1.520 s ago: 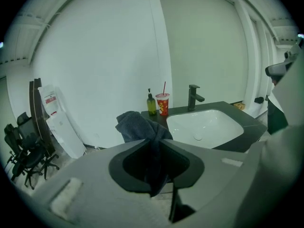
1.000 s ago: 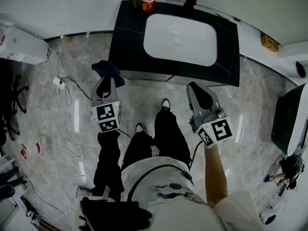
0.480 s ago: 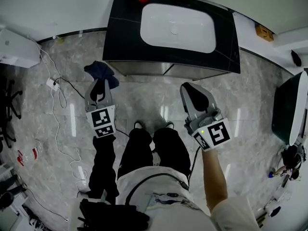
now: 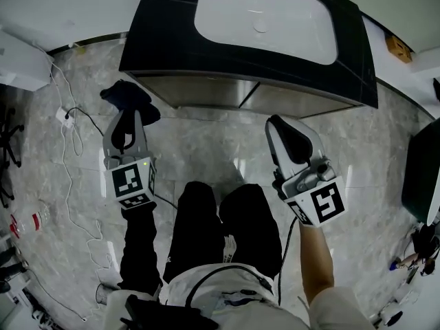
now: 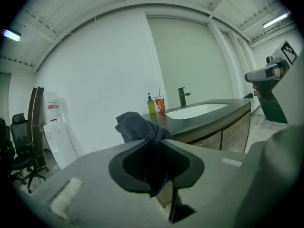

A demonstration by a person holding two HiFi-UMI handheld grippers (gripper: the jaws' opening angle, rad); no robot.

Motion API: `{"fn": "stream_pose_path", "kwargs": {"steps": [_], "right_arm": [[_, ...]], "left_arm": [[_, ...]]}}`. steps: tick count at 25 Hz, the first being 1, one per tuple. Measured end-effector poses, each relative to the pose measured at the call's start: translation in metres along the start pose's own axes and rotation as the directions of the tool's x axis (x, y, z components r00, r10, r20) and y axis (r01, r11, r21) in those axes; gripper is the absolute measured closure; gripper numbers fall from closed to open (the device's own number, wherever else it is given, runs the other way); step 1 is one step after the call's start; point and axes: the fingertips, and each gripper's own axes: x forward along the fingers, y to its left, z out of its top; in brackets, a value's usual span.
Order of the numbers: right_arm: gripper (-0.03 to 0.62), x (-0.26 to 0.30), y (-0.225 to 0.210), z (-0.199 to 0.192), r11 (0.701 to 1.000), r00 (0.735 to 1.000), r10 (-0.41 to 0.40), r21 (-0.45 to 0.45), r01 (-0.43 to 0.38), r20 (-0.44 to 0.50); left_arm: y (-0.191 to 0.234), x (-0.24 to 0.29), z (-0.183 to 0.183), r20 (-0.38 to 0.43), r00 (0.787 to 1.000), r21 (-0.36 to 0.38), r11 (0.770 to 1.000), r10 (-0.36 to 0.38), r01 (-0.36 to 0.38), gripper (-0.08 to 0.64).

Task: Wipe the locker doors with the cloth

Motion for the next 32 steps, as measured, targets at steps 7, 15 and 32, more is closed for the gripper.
{"fn": "stream_pose_path", "kwargs": {"steps": [7, 15, 32], "right_arm": [[0.563, 0.010, -0.008, -0.081, 0.998, 0.998, 0.011, -0.056, -0.007, 0.066], [0.563, 0.029, -0.009, -0.152, 0.994, 0.985, 0.056, -0.104, -0.040, 0.164], [0.563, 0.046, 0.020, -0.237, 0.969, 0.931, 0.169, -0.226, -0.097, 0.325]], "left_arm": [[-0.008, 0.032, -0.062, 0.084, 0.996, 0.008, 0.999, 0.030, -0.031, 0.500], [-0.007, 0.063, -0.100, 0.209, 0.976, 0.027, 0.998, 0.056, -0.063, 0.500], [0.000, 0.110, -0.127, 0.398, 0.913, 0.165, 0.973, 0.086, -0.163, 0.500]]}}
